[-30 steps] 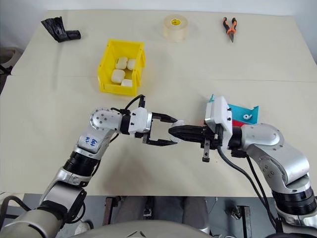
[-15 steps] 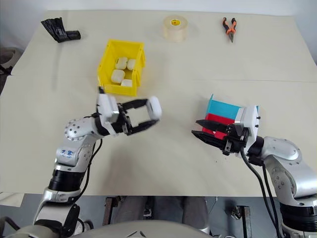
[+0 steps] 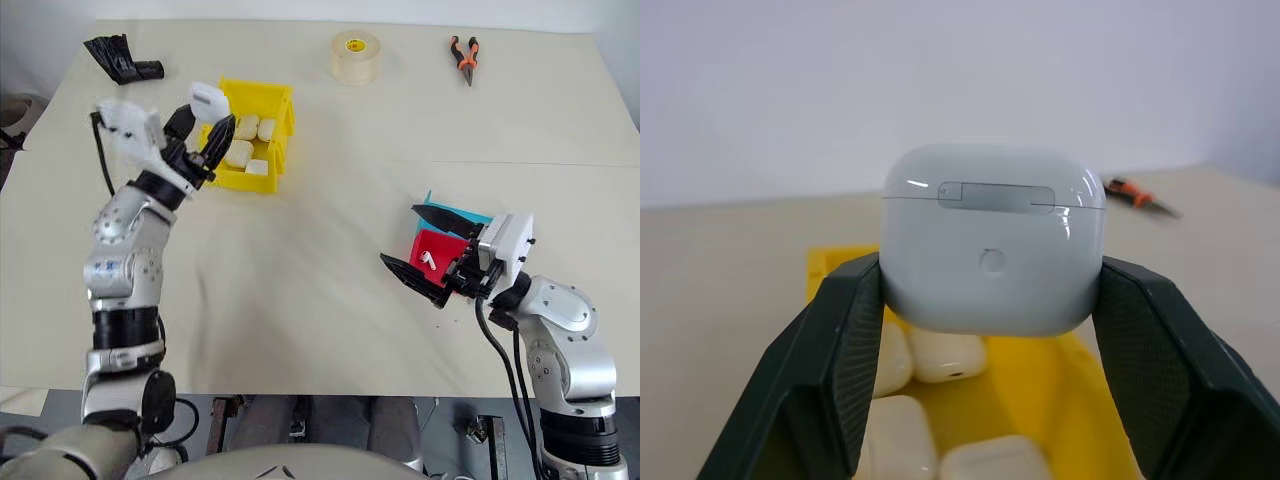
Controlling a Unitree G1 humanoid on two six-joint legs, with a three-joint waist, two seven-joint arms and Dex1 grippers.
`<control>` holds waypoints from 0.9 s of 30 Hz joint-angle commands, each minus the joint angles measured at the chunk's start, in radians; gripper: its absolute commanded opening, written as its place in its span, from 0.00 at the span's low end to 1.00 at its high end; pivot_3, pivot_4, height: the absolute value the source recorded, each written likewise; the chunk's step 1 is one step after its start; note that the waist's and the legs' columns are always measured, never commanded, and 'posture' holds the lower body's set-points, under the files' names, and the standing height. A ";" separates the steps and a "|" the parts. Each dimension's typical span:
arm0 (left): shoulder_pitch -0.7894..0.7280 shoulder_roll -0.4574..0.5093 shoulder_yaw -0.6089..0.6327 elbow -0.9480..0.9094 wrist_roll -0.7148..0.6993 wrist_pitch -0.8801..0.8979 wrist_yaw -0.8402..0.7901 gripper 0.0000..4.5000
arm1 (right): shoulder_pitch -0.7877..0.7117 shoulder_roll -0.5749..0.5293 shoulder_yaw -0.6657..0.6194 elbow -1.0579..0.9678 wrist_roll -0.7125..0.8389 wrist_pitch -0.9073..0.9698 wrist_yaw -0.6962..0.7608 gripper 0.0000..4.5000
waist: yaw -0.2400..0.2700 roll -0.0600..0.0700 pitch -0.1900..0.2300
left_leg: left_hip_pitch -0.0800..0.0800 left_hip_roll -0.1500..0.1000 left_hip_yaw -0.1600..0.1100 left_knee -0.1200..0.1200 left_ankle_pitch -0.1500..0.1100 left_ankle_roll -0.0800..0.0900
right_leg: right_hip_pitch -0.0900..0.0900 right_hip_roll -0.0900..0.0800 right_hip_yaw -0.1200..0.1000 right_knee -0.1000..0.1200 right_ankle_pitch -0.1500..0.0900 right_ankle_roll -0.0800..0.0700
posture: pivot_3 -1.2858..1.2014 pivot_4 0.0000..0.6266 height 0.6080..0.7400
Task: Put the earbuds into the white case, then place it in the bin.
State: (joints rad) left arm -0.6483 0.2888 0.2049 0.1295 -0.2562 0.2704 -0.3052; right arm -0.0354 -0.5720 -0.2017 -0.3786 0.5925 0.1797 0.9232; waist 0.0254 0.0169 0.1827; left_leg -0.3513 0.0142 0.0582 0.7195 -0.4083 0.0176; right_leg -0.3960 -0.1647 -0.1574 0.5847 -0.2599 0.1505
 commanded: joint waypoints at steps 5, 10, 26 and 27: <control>-0.112 0.023 -0.030 0.185 0.026 0.007 -0.024 0.69 | -0.023 0.004 -0.013 -0.018 -0.003 -0.023 -0.021 1.00 | -0.003 0.000 0.000 | 0.000 0.000 0.001 -0.001 0.000 0.000 | 0.000 0.000 0.000 0.000 0.000 0.000 | 0.52 0.24 1.00; -0.103 0.038 -0.045 0.155 0.020 0.009 -0.080 0.99 | -0.021 0.010 0.006 -0.034 -0.002 -0.017 -0.029 1.00 | -0.002 0.000 0.000 | 0.000 0.000 0.001 -0.001 0.000 0.000 | 0.000 0.000 0.000 0.000 0.000 0.000 | 0.52 0.24 1.00; 0.454 0.368 -0.019 -0.320 -0.163 -0.115 -0.677 0.99 | -0.064 -0.144 -0.029 0.182 -0.011 -0.059 0.222 1.00 | -0.005 0.000 0.000 | 0.001 0.001 0.002 0.000 0.000 0.000 | -0.001 0.000 0.001 0.000 0.000 0.000 | 0.52 0.24 1.00; 0.467 0.372 -0.007 -0.313 -0.158 -0.130 -0.671 0.99 | -0.072 -0.148 -0.032 0.202 -0.015 -0.066 0.231 1.00 | -0.003 0.000 0.000 | 0.001 0.001 0.002 0.000 0.000 0.000 | -0.001 0.000 0.001 0.000 0.000 0.000 | 0.52 0.24 1.00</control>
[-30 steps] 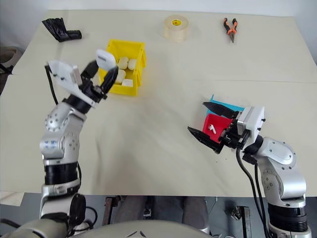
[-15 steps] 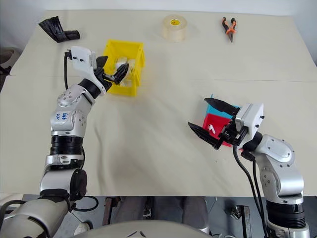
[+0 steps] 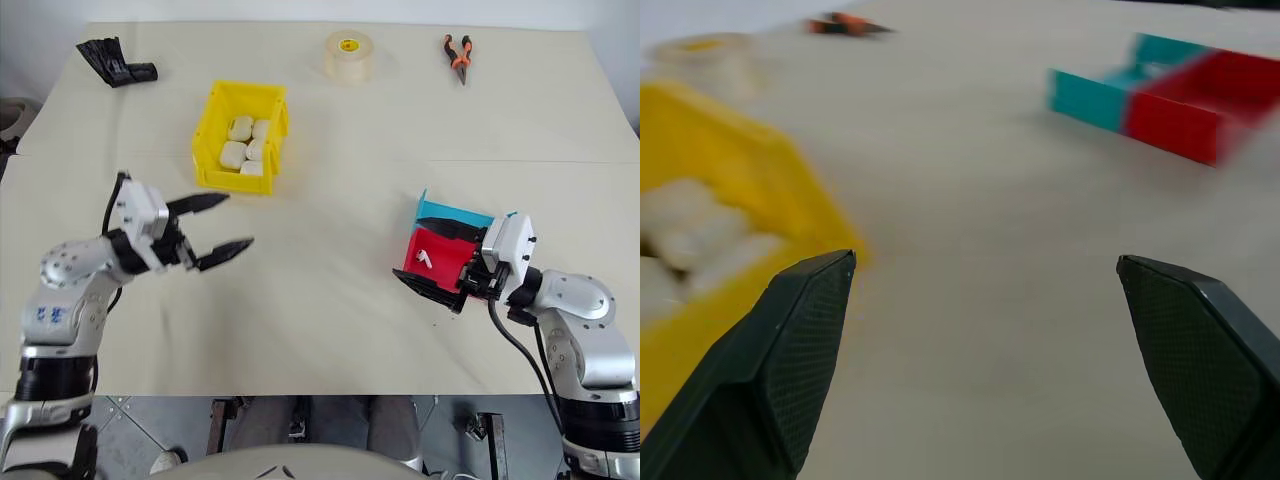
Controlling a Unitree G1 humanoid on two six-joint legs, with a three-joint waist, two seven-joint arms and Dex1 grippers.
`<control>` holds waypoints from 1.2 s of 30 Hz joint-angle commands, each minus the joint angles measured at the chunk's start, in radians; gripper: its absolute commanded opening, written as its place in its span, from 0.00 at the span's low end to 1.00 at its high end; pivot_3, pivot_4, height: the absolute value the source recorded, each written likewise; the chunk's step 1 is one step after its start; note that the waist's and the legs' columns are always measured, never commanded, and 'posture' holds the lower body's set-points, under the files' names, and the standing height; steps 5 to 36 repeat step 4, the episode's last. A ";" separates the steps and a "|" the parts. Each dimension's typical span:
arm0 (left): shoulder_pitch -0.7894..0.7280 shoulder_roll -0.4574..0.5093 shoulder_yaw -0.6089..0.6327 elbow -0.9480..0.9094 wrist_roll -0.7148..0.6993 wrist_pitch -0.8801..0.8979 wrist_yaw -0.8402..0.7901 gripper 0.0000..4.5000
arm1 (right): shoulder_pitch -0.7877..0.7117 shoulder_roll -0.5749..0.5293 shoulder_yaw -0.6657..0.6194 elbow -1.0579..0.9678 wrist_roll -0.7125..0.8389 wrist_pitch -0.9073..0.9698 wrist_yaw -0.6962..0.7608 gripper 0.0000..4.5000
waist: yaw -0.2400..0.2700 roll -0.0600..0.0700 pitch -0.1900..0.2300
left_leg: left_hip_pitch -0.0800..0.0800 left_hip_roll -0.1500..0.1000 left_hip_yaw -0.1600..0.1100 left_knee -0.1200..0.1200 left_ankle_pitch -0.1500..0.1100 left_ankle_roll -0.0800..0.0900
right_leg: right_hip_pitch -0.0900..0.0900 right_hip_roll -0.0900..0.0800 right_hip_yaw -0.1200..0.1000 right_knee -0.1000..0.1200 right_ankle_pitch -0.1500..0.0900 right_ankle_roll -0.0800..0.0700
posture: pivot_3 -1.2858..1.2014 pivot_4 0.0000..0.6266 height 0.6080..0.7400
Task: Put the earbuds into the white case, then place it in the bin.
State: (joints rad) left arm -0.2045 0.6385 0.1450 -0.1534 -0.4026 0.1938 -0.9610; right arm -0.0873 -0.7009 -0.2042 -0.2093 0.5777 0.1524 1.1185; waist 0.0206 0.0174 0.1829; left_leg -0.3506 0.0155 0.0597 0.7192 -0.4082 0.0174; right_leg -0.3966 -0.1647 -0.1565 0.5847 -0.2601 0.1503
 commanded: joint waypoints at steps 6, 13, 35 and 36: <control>0.038 0.022 0.070 -0.016 -0.002 -0.078 0.008 0.99 | -0.040 -0.025 -0.036 0.083 -0.018 -0.066 0.048 1.00 | 0.006 0.000 0.000 | 0.000 0.000 0.000 0.000 0.000 0.000 | 0.000 0.000 0.000 0.000 0.000 0.000 | 0.52 0.24 1.00; 0.038 0.022 0.070 -0.016 -0.002 -0.078 0.008 0.99 | -0.040 -0.025 -0.036 0.083 -0.018 -0.066 0.048 1.00 | 0.006 0.000 0.000 | 0.000 0.000 0.000 0.000 0.000 0.000 | 0.000 0.000 0.000 0.000 0.000 0.000 | 0.52 0.24 1.00; 0.038 0.022 0.070 -0.016 -0.002 -0.078 0.008 0.99 | -0.040 -0.025 -0.036 0.083 -0.018 -0.066 0.048 1.00 | 0.006 0.000 0.000 | 0.000 0.000 0.000 0.000 0.000 0.000 | 0.000 0.000 0.000 0.000 0.000 0.000 | 0.52 0.24 1.00; 0.038 0.022 0.070 -0.016 -0.002 -0.078 0.008 0.99 | -0.040 -0.025 -0.036 0.083 -0.018 -0.066 0.048 1.00 | 0.006 0.000 0.000 | 0.000 0.000 0.000 0.000 0.000 0.000 | 0.000 0.000 0.000 0.000 0.000 0.000 | 0.52 0.24 1.00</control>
